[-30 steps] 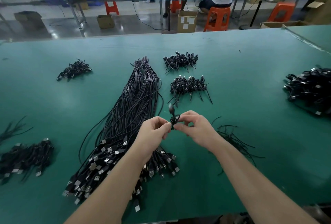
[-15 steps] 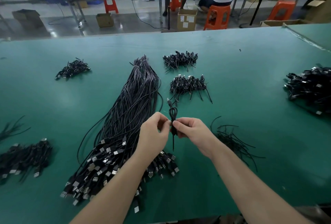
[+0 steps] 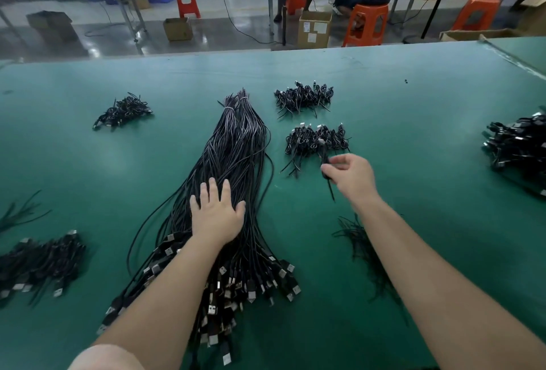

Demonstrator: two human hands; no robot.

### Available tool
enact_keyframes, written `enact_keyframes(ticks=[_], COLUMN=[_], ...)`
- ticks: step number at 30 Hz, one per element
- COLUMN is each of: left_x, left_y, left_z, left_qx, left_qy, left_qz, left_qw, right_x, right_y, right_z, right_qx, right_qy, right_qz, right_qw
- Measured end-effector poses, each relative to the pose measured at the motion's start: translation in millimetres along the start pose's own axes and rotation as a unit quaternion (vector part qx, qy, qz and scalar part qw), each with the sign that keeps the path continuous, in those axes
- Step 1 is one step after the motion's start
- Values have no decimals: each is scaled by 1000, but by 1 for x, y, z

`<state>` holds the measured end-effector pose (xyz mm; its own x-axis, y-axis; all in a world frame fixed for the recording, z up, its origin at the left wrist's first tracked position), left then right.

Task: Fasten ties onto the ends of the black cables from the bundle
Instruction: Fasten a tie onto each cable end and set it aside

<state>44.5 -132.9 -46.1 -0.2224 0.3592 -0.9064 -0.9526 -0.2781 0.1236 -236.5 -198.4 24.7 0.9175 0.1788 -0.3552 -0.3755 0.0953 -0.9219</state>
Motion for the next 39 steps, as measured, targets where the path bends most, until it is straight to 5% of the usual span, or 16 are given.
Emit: enact_keyframes(ticks=[10,27,32,36,39], left_x=[9,16,16,15,13], left_y=[2,3,3,3,4], left_z=[-2,-7,-7,-6,-5], left_qx=[6,-2,-2,0,-1], left_qy=[60,85,83,77,72], left_qz=[1,-22,-25,-20,-22], left_qw=[998,996,996,997,997], right_x=[-22,-10,-12,9,50], right_y=[-8,21,18,-6,-17], right_z=[-119,-160,-145,-111,-61], right_qx=[16,72,88,4,-46], right_qy=[114,67,49,85,17], right_qz=[167,367,356,271,202], right_qw=[979,925,929,959,978])
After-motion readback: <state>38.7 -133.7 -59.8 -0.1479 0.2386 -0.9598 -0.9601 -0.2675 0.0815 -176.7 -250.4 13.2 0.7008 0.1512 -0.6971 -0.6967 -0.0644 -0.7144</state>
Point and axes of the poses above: each hand's wrist, its own z-axis away from the middle knuckle, its own x-axis out of the palm, y = z × x, the point moved 2 cm from there along -z, towards the middle knuckle, and after that the axes turned 15 degrees about -y, right-handed, at the moved point
